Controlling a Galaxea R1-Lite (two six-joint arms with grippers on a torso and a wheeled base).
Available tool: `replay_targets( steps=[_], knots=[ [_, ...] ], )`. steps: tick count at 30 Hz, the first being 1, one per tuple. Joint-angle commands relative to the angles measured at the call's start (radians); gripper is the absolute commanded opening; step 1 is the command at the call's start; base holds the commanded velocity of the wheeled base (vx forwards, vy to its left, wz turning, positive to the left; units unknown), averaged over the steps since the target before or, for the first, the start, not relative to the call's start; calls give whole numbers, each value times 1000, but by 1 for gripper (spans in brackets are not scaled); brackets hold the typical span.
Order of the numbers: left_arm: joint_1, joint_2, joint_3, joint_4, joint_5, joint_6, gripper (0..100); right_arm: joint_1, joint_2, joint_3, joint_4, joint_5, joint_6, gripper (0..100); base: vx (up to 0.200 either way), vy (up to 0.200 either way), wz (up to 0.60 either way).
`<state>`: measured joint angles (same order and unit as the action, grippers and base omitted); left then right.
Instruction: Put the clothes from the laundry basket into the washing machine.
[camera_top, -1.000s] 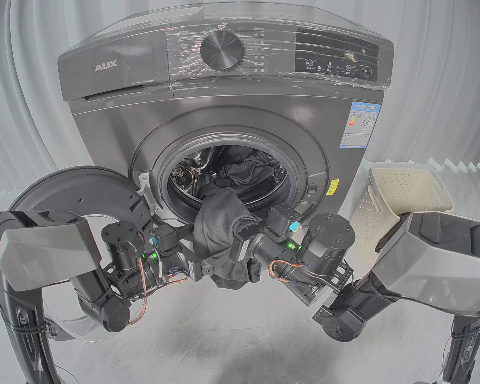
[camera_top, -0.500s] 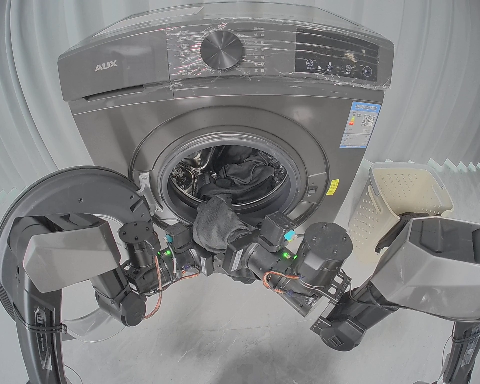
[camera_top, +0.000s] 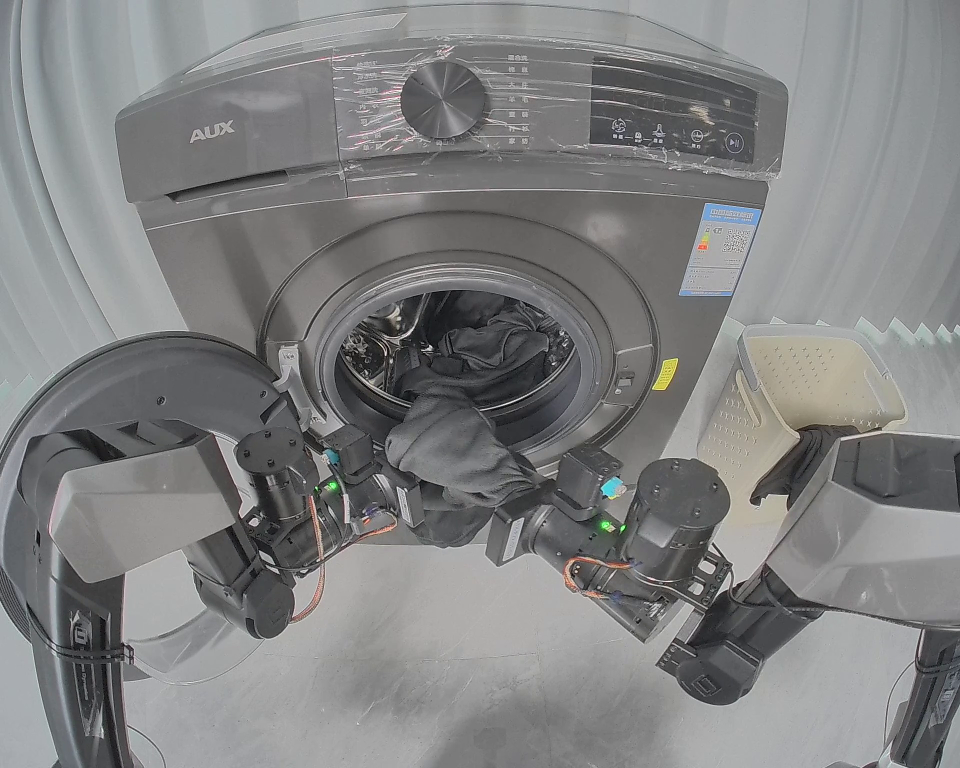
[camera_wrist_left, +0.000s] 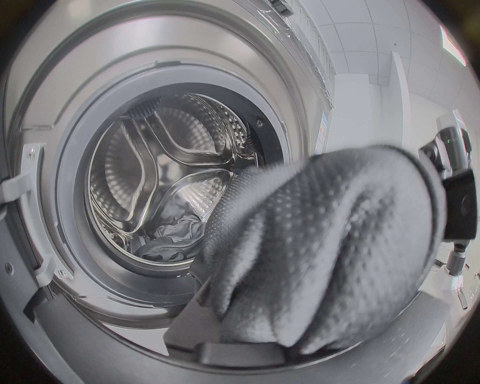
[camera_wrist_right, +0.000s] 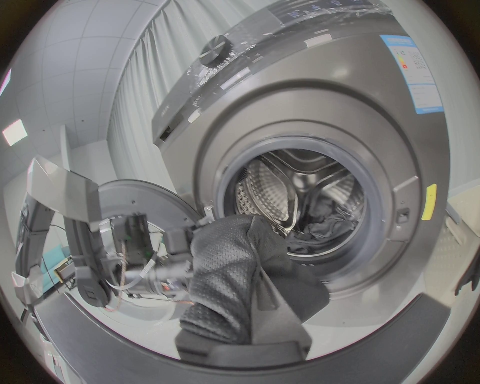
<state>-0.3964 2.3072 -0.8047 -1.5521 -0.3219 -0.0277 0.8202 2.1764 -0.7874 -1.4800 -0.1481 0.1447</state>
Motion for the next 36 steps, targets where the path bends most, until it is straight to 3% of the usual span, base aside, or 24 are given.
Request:
replay_targets(
  steps=[1, 14, 15, 19, 22, 24, 25, 29, 34, 36],
  knots=[
    [5, -40, 4, -2, 4, -9, 0, -27, 2, 71, 3, -39, 0, 0, 0, 0, 0],
    [2, -97, 47, -2, 4, -9, 0, -12, 20, 114, -5, -42, 16, 0, 0, 0, 0],
    [2, -97, 47, -2, 4, -9, 0, -12, 20, 114, -5, -42, 16, 100, 0, 0, 0],
    [2, -149, 94, -3, 4, -21, 0, 0, 3, 189, 1, -42, 15, 100, 0, 0, 0],
    [-4, -233, 197, -2, 4, -37, 0, 0, -9, 396, -9, -21, -14, 100, 0, 0, 0],
    [-4, -252, 220, -2, 4, -37, 0, 4, -4, 436, -16, -7, -14, 100, 0, 0, 0],
    [-4, -293, 266, -3, 3, -37, 0, 16, 2, 510, -28, 24, -10, 100, 0, 0, 0],
    [4, -356, 349, -3, -3, -35, 0, 13, 2, 547, -62, 35, 0, 100, 0, 0, 0],
    [1, -419, 438, -3, -5, -37, 0, -10, 0, 542, -65, 8, 21, 100, 0, 0, 0],
    [1, -442, 473, -3, 0, -35, 0, -67, 5, 531, -65, -64, 61, 100, 0, 0, 0]
  ],
)
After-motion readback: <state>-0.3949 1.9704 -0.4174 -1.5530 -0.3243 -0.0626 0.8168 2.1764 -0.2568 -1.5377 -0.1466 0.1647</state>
